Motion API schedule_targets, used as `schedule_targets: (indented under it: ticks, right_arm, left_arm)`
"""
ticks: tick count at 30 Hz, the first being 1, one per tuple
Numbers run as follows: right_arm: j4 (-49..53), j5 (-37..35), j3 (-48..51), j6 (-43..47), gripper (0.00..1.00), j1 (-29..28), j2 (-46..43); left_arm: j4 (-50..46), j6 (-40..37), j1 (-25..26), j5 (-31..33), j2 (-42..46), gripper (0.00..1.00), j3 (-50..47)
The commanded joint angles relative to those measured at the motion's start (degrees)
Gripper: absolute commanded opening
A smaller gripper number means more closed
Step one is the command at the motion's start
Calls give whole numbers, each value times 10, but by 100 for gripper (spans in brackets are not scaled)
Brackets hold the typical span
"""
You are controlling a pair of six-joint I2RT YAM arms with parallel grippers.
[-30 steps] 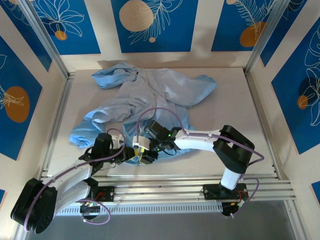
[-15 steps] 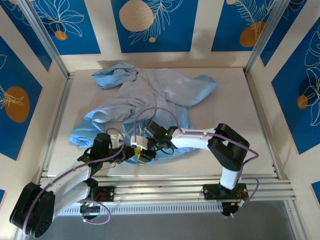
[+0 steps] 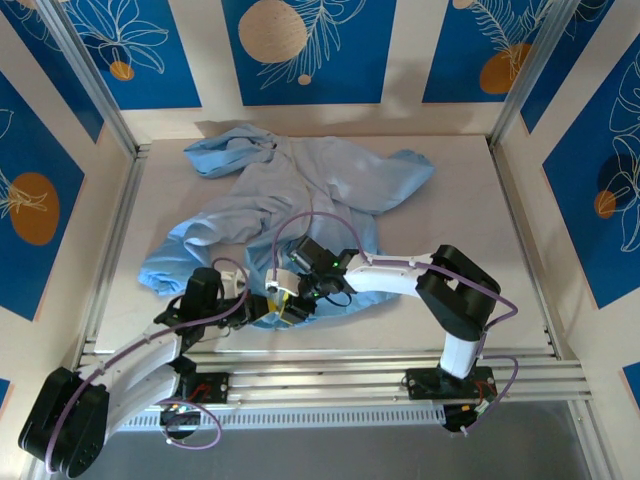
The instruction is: Zip up the jacket
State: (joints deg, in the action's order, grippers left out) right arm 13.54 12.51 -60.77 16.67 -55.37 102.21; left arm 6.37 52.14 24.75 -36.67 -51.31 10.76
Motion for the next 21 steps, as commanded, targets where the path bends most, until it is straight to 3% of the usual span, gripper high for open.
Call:
schedule_targets:
  ticks: [1,12,21]
  right_arm:
    - [15,26,-21,7,43,2,-6]
    - [22,36,-39,0,49,-1,1]
    - [39,37,-46,3,44,6,4]
  left_arm:
    - [-7,-10,-7,-12,3,0,-5]
    - [-12,-13,-7,-10,4,0,-4]
    - [-21,-17,-7,-12,6,0,-6]
